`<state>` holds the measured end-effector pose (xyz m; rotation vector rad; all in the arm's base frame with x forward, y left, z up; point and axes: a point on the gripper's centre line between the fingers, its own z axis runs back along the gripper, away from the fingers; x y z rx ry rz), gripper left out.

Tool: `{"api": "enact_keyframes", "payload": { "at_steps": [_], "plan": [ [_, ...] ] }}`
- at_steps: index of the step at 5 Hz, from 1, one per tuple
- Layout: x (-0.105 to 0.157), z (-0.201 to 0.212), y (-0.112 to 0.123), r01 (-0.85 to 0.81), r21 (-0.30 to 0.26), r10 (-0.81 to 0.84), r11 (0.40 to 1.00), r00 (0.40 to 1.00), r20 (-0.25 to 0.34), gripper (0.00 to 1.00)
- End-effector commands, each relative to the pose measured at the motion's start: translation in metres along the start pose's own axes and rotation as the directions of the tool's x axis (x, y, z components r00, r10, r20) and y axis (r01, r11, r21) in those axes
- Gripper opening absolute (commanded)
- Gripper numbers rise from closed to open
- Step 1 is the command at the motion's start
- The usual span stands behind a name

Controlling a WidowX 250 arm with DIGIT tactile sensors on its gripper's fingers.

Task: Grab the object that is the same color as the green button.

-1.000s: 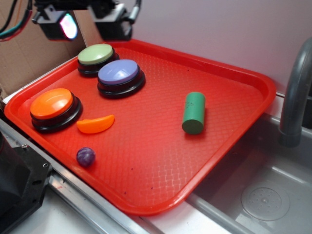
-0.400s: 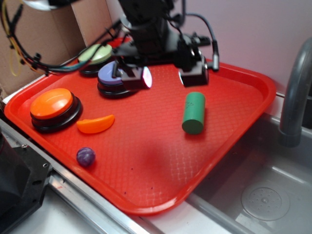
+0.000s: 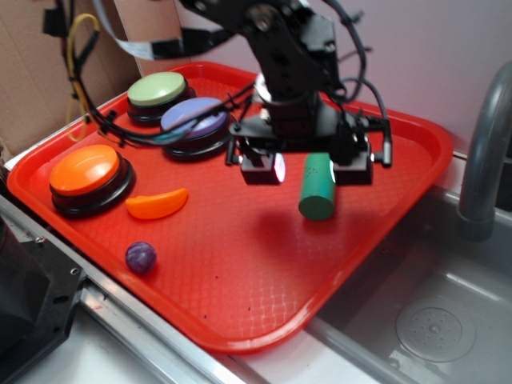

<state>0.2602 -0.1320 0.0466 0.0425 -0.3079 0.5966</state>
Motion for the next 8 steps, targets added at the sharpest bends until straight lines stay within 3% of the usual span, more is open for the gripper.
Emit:
{"api": "enact_keyframes", "payload": {
  "at_steps": [1,2,4,5,6,7,8],
  "plan": [
    [-0.002,-0.008,-0.003,-0.052,-0.026,0.052,0.998,0.999,-0.015,1.00],
    [-0.007,-0.011,-0.001,-0.059,-0.008,0.059,0.998,0.998,-0.017,0.00],
    [0.019,-0.015,0.007,-0.026,0.004,0.027,1.000,0.997,-0.067,0.00],
    [0.040,0.008,0.024,0.081,-0.039,-0.087,0.996,0.981,-0.172,0.00],
    [0.062,0.043,0.041,0.279,-0.063,-0.285,0.958,0.944,-0.164,0.00],
    [0.080,0.070,0.053,0.410,-0.012,-0.407,0.912,0.901,-0.150,0.00],
    [0.092,0.099,0.074,0.464,-0.065,-0.468,0.884,0.876,-0.117,0.00]
  ]
}}
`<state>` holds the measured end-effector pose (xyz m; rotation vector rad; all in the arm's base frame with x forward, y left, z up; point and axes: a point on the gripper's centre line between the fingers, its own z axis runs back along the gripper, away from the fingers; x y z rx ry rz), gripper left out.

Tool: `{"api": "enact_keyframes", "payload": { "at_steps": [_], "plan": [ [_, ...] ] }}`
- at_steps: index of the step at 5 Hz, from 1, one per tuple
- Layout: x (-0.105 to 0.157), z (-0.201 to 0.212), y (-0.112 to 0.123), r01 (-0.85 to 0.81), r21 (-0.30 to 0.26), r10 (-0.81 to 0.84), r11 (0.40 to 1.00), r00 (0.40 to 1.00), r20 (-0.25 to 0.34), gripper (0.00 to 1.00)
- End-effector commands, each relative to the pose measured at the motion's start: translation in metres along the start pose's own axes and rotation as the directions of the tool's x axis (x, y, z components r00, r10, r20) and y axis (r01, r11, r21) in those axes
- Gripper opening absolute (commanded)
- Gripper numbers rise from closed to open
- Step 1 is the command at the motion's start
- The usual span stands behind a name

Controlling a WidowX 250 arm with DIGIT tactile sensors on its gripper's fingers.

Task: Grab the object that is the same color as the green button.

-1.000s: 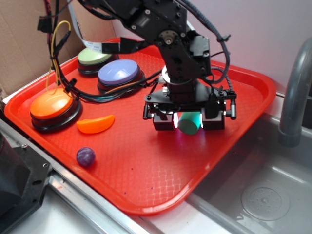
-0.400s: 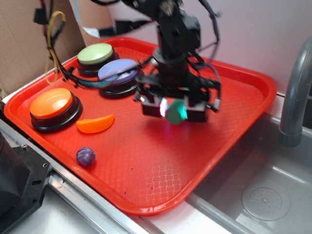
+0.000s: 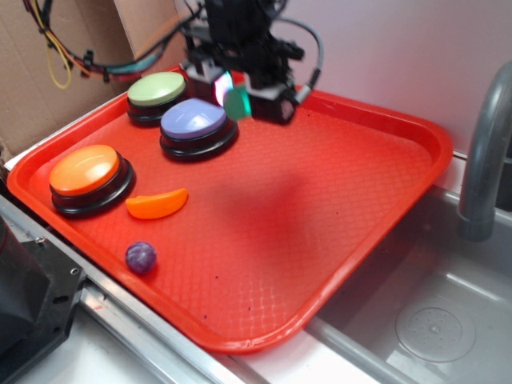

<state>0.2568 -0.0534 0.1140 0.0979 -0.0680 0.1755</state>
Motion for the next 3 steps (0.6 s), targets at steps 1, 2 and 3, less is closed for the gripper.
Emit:
{"api": "enact_keyframes", "payload": {
  "at_steps": [1,2,3],
  "plan": [
    [0.012,0.076,0.060,0.018,-0.126,-0.002,0.992,0.992,0.125,0.00],
    [0.004,0.089,0.080,-0.034,-0.181,0.068,0.983,0.981,0.183,0.00],
    [0.002,0.087,0.081,-0.044,-0.173,0.082,0.984,0.973,0.215,0.00]
  ]
}}
